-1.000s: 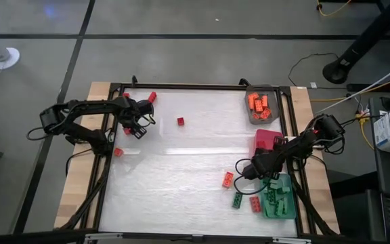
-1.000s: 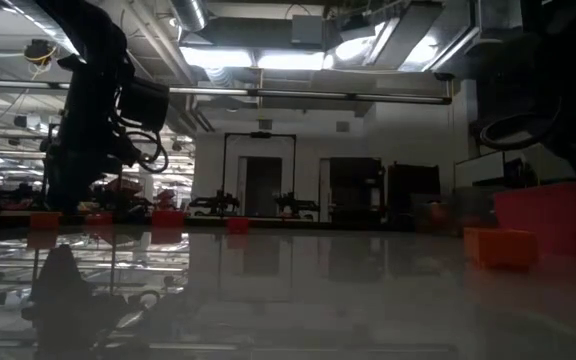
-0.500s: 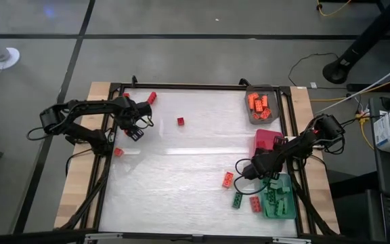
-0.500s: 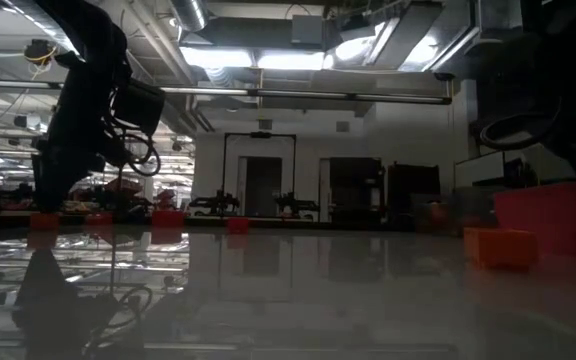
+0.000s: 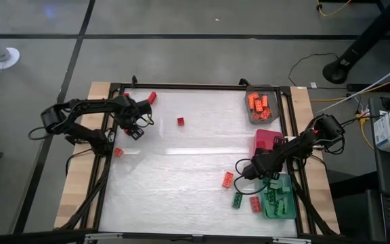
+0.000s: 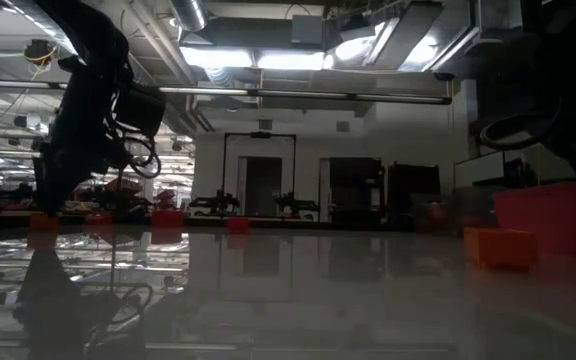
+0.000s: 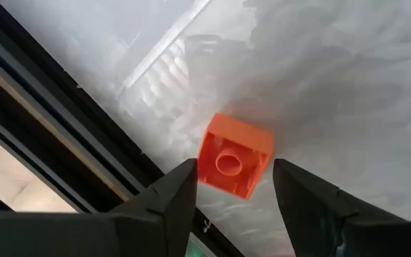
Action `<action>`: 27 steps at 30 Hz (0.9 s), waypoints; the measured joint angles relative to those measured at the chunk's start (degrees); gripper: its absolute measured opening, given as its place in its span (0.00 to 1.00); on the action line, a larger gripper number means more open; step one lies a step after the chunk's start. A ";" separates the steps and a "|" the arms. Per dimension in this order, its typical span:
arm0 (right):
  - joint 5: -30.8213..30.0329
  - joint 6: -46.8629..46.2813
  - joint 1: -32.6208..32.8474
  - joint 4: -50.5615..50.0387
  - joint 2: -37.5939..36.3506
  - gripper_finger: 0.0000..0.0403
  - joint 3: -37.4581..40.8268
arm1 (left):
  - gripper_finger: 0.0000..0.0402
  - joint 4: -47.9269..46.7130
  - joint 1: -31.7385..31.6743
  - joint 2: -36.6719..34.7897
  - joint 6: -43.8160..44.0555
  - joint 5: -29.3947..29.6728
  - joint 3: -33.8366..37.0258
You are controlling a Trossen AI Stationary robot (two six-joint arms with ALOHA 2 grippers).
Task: Sort blocks
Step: Put the orange game piece into the black bin
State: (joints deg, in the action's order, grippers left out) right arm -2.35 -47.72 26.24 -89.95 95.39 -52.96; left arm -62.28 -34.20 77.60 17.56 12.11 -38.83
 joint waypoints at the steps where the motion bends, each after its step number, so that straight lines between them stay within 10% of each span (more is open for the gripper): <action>1: 0.00 0.00 0.00 0.00 0.00 0.60 -0.01 | 0.43 0.16 -0.31 0.58 0.00 0.01 0.00; 17: -2.30 0.05 0.03 -0.12 0.00 0.60 -0.46 | 0.29 -0.24 -1.22 7.16 -0.56 -1.25 -0.09; 27: -11.74 0.07 0.07 0.30 -0.04 0.60 -13.20 | 0.28 1.00 -0.20 7.02 -0.07 -15.51 -1.35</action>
State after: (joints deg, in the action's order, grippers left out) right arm -14.09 -47.66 26.30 -89.66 95.35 -66.15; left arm -61.28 -34.40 84.62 17.50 -3.40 -40.18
